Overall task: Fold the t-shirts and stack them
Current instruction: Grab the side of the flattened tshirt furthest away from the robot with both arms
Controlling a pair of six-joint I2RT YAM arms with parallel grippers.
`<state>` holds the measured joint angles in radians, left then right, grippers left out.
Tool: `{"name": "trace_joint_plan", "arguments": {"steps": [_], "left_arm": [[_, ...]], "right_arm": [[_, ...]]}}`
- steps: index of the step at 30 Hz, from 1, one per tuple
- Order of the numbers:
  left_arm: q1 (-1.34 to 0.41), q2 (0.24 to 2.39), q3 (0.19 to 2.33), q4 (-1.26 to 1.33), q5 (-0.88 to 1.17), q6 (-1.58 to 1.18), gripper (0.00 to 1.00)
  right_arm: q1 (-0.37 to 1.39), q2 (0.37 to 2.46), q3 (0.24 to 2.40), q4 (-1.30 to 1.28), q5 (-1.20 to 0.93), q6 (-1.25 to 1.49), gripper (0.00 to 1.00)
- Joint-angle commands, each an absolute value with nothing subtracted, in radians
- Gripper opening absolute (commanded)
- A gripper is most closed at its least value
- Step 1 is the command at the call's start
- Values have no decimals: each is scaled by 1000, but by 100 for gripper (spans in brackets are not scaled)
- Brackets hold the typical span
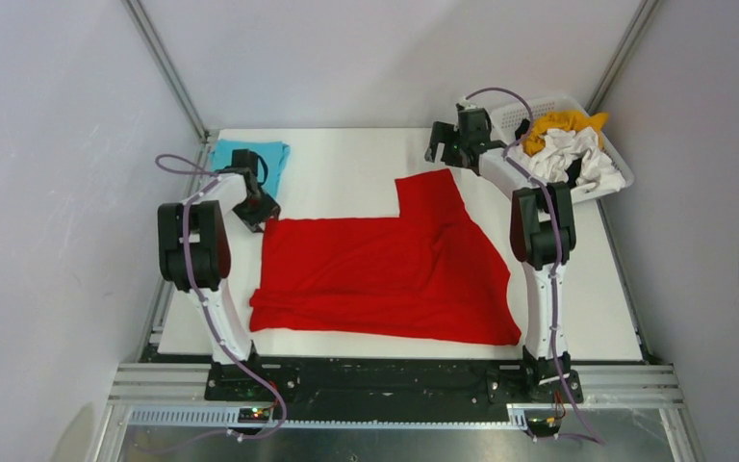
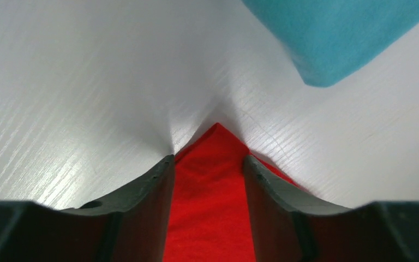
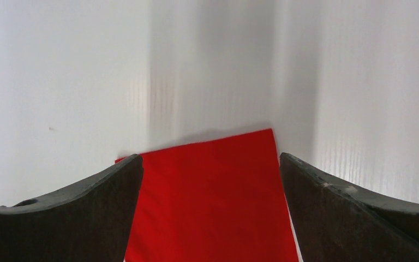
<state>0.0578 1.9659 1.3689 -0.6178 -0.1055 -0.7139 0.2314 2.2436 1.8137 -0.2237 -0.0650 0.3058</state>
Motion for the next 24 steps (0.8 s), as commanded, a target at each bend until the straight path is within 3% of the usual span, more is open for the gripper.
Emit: {"name": "trace_joint_plan", "arguments": {"steps": [1,5,8,9,21,24], "left_arm": [[30,1941,1361,-657,-151,-704,50],[27,1944,1366,-672,-159,-701,31],[24,1949,1376,-682,-147,-682,5],[25,1949,1377,-682,-141,-676,2],[8,1946,1388,-683,-115,-641,0],[9,1939,1388,-682,-121,-636,0]], "right_arm": [[228,2318,1943,-244,-32,305,99],[229,2419,2081,-308,-26,280,99],[233,2498,2263,-447,-51,240,99],[240,2531,2298,-484,-49,231,99],[328,2612,2415,-773,36,16,99],[335,2618,2401,-791,15,11,95]]}}
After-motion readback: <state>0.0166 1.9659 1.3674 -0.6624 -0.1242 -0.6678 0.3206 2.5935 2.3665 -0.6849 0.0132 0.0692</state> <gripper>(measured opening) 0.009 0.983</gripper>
